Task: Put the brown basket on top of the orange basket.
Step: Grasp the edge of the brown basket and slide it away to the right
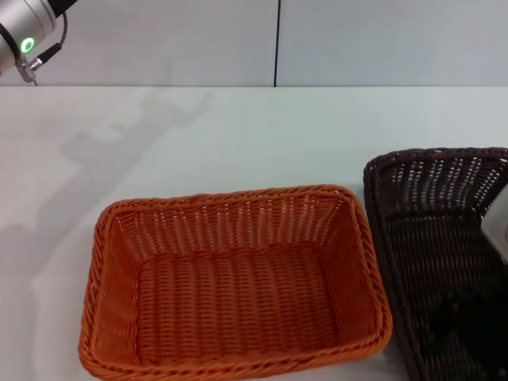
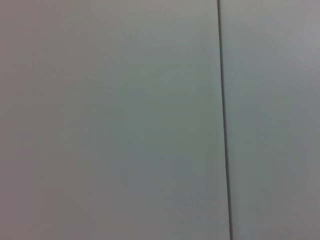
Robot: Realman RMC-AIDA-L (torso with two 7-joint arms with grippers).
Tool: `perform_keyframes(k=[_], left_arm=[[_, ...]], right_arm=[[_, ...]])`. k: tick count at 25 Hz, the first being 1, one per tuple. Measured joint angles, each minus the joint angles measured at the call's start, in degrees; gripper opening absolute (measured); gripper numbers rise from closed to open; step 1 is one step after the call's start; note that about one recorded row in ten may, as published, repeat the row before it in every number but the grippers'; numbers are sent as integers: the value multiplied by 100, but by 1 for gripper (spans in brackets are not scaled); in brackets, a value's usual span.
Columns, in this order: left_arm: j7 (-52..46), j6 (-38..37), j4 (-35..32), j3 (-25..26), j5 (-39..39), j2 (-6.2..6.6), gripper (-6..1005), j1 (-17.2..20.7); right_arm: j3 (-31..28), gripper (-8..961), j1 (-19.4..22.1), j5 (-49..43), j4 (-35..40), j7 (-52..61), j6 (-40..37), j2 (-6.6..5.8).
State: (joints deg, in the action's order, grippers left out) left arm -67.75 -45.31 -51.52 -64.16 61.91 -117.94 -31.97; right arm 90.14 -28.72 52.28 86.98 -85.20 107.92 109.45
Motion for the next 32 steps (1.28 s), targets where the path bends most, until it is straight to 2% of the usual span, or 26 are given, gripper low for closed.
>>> perform_keyframes(k=[6, 10, 12, 16, 17, 19, 20, 21, 22, 23, 24, 25, 26, 27, 28, 30, 32], left_arm=[[2, -1, -4, 134, 3, 0, 799, 30], [4, -2, 2, 257, 21, 6, 799, 42], [30, -2, 17, 295, 21, 12, 799, 45], [148, -6, 122, 336, 21, 20, 799, 0], [165, -7, 149, 364, 21, 25, 799, -27], [167, -9, 151, 373, 21, 25, 799, -32], [171, -17, 152, 382, 13, 26, 799, -37], [171, -17, 152, 382, 13, 26, 799, -37], [172, -21, 150, 395, 5, 26, 799, -38], [172, -21, 150, 395, 5, 26, 799, -38], [173, -21, 149, 406, 3, 26, 799, -38], [173, -19, 150, 428, -2, 26, 799, -38], [173, -19, 150, 428, -2, 26, 799, -38], [188, -16, 179, 445, -7, 24, 799, -38], [188, -16, 179, 445, -7, 24, 799, -38], [227, -13, 233, 450, -17, 15, 799, -41], [231, -10, 242, 450, -18, 11, 799, -46]], right_arm=[[460, 445, 181, 378, 349, 157, 14, -88], [715, 441, 184, 922, 407, 313, 33, -260], [735, 440, 163, 1072, 425, 385, 37, -314], [444, 436, 154, 1076, 414, 431, 14, -339], [100, 435, 138, 1050, 387, 430, -5, -341], [-134, 433, 118, 1037, 358, 420, -3, -342], [-595, 433, 48, 983, 290, 372, -14, -341], [-595, 432, 48, 983, 290, 372, -14, -341], [-1079, 431, -79, 805, 121, 280, -31, -319], [-1079, 430, -79, 805, 121, 280, -31, -319], [-1297, 429, -170, 662, -10, 202, -41, -285], [-1850, 428, -408, 220, -384, -34, -84, -148], [-1850, 427, -408, 220, -384, -34, -84, -148], [-2497, 426, -707, -355, -848, -380, -139, 31], [-2497, 425, -707, -355, -848, -380, -139, 31], [-3149, 424, -1100, -963, -1454, -769, -295, 141], [-3349, 422, -1251, -1107, -1741, -872, -501, 148]])
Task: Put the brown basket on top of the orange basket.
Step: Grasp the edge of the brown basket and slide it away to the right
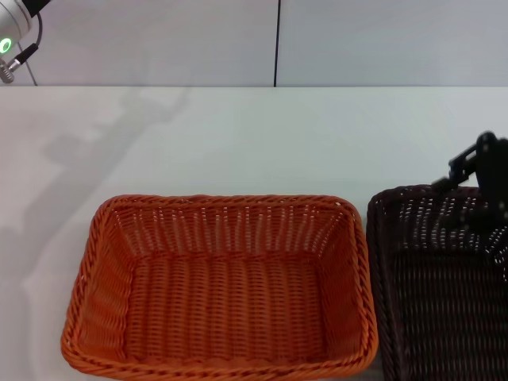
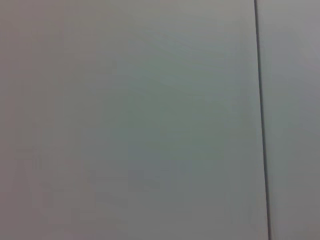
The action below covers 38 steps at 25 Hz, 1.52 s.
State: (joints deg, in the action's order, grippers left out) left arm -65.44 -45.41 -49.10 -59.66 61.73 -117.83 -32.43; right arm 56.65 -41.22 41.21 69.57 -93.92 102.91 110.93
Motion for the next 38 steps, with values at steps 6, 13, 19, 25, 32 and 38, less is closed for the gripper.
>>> perform_keyframes(k=[6, 13, 19, 25, 32, 38], left_arm=[[-13, 2, 51, 37, -2, -3, 799, 2], [-34, 7, 122, 141, -3, -3, 799, -34], [-28, 101, 190, 157, -4, -1, 799, -125], [-5, 220, 301, 157, -4, 7, 799, -250], [-3, 270, 349, 157, 5, 15, 798, -307], [0, 312, 357, 164, 7, 15, 798, -309]], right_arm=[[-113, 417, -56, -58, -110, -5, -540, -27], [-71, 410, -221, -490, -723, -244, -1031, 2], [-74, 405, -267, -547, -952, -365, -1076, -12], [-73, 400, -289, -660, -1175, -469, -1099, 1], [-87, 393, -387, -872, -1779, -609, -1433, 1], [-92, 388, -421, -843, -2082, -790, -1574, 18]])
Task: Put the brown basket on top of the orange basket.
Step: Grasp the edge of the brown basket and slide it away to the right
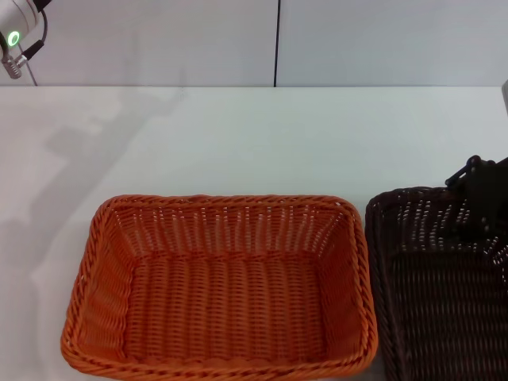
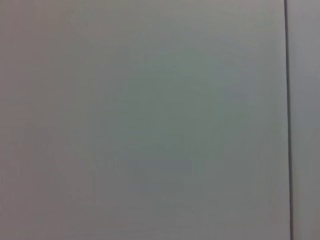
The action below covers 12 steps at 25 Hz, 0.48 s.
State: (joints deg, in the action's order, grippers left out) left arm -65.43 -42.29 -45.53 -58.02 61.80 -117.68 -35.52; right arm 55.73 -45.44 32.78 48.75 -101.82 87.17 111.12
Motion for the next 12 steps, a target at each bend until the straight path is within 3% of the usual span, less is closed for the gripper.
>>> perform_keyframes(k=[9, 12], left_arm=[[50, 3, 68, 55, -13, -7, 798, 4], [49, -54, 69, 117, -22, -21, 798, 28]], right_arm=[[-73, 380, 56, 25, 335, 43, 195, -76], [-318, 312, 156, 15, 844, 71, 649, -42]])
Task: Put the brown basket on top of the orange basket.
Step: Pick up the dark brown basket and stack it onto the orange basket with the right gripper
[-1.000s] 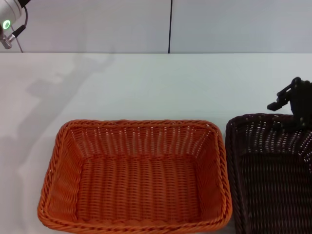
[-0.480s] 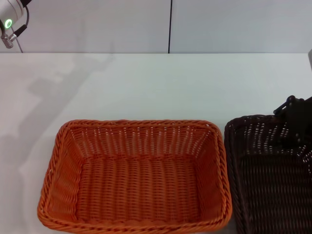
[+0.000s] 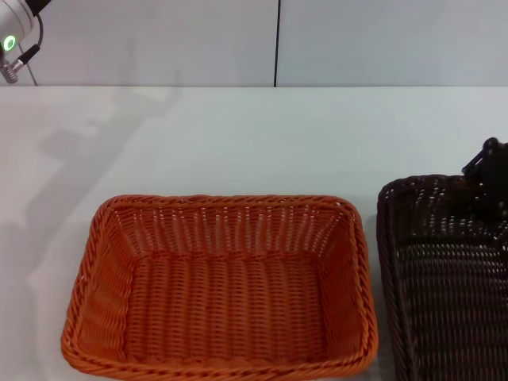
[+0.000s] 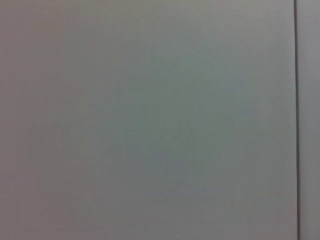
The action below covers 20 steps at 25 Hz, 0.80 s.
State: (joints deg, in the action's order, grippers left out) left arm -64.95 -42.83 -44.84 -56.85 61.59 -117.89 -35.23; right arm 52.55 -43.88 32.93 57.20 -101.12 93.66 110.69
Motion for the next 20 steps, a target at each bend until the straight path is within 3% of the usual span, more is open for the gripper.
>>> perform_keyframes(k=[5, 15, 19, 20], left_arm=[[7, -25, 2, 13, -54, 5, 798, 44], [16, -23, 24, 297, -83, 22, 798, 68], [17, -15, 28, 304, -85, 36, 798, 29], [17, -14, 28, 306, -85, 37, 798, 18]], right_arm=[[-401, 225, 20, 20, 371, 4, 462, -7], [-885, 191, 20, 110, 888, 5, 929, -23], [-983, 188, 60, 431, 1186, 91, 1177, -113], [-979, 187, 122, 709, 1382, 225, 1249, -197]])
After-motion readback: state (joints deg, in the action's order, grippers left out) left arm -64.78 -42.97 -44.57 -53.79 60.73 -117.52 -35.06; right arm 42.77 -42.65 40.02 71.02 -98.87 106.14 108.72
